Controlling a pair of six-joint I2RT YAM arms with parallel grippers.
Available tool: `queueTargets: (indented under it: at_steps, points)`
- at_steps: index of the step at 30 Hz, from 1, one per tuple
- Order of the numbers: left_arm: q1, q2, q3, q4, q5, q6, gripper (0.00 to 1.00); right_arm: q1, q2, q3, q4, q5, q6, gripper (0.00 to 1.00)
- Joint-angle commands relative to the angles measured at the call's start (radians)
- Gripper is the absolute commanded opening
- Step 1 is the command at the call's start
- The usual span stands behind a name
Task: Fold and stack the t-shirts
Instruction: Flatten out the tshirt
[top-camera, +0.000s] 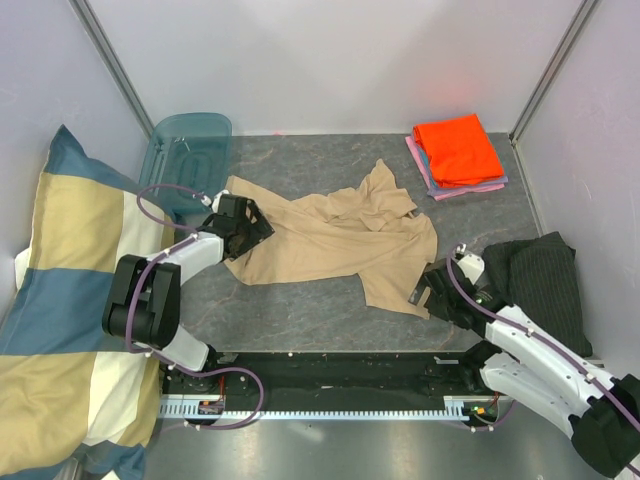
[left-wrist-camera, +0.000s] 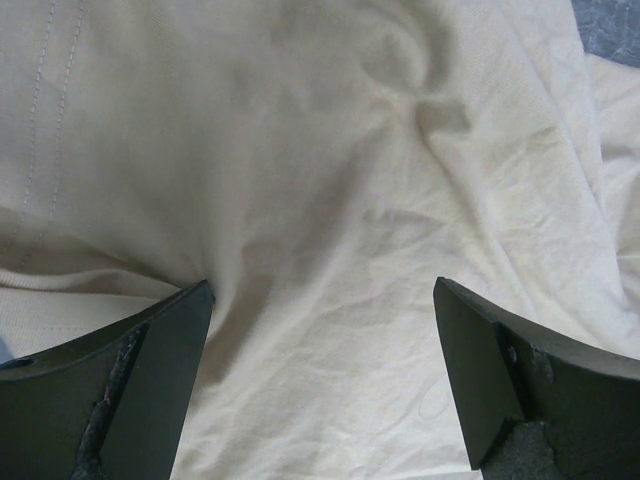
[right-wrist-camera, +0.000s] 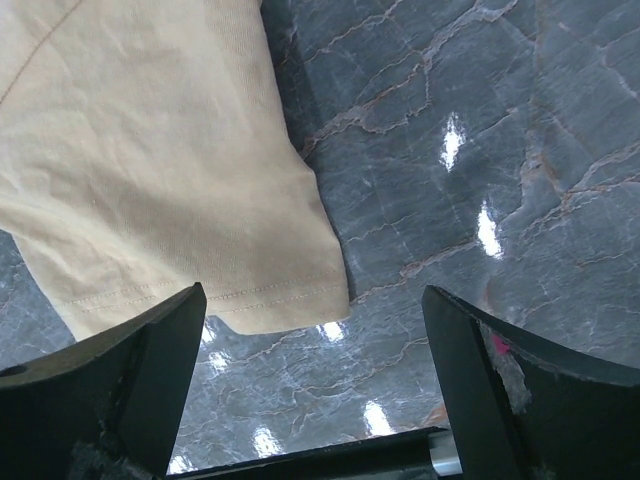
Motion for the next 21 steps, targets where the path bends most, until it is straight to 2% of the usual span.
queueTargets:
  at_steps: [1, 10, 21]
  points:
    - [-0.007, -0.06, 0.004, -0.008, -0.019, -0.026, 1.0, 0.029, 0.031, -0.001, 0.043, 0.019, 0.023, 0.98]
    - [-0.007, -0.075, 0.004, -0.015, -0.033, -0.02, 1.0, 0.104, 0.089, -0.007, 0.081, 0.027, 0.068, 0.98]
    - [-0.007, -0.057, -0.002, -0.005, -0.028, -0.004, 1.0, 0.116, 0.107, -0.045, 0.104, 0.074, 0.145, 0.95]
